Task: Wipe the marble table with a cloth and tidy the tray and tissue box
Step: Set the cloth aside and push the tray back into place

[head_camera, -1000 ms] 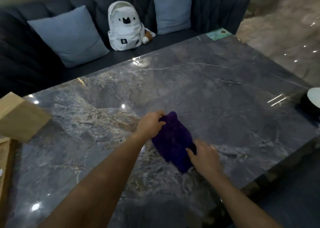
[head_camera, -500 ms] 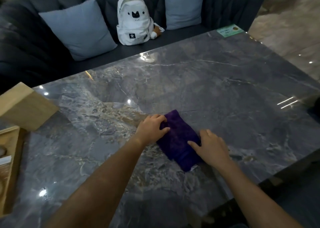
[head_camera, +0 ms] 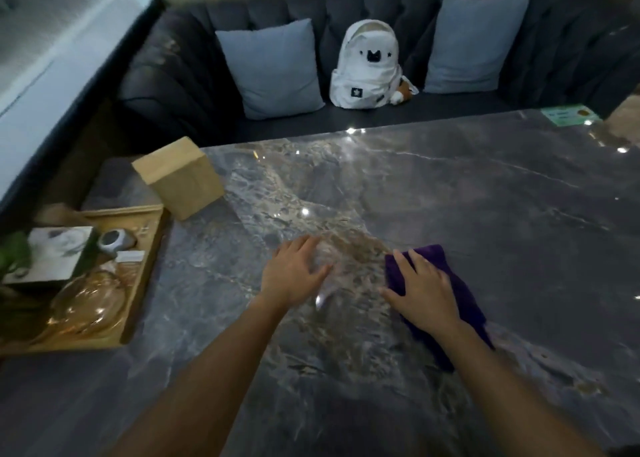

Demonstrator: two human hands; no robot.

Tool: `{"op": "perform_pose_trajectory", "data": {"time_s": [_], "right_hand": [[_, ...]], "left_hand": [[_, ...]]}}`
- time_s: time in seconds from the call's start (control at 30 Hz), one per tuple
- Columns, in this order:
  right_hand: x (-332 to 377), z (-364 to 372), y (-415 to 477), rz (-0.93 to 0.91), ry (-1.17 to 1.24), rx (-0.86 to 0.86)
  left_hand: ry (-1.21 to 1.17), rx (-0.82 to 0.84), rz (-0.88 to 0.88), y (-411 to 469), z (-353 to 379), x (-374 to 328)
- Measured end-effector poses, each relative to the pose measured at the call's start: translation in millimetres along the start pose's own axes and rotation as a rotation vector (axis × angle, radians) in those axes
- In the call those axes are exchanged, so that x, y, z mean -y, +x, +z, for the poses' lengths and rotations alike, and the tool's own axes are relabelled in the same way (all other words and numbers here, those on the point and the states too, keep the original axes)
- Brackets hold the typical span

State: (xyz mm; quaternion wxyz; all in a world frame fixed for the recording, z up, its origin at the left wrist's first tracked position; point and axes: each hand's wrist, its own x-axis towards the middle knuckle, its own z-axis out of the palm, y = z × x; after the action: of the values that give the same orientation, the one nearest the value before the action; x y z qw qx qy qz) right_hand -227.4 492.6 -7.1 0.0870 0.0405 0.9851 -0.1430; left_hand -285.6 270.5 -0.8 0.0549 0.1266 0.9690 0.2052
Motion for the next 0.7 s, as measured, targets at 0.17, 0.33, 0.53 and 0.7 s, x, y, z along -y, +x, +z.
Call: {"op": "perform_pose_trajectory", "data": {"time_s": [0.17,0.33,0.53,0.7], "right_hand": [[70.2,7.2,22.2,-0.140,-0.014,0.019],[147.1,16.7,32.8,-0.273,-0.020,-0.006],[238.0,31.4,41.1,-0.379,-0.047,0.088],[302.8,48.7,45.0,-0.473,-0.057,0.101]], "left_hand": [[0.021,-0.148,-0.179,-37.2,-34.7,65.4],[0.011,-0.259,-0.339,-76.8,-65.6,126.1],[0.003,-0.368,-0.528,-127.2,-98.6,182.9],[-0.008,-0.413,-0.595,-166.4,-112.1,223.1]]}}
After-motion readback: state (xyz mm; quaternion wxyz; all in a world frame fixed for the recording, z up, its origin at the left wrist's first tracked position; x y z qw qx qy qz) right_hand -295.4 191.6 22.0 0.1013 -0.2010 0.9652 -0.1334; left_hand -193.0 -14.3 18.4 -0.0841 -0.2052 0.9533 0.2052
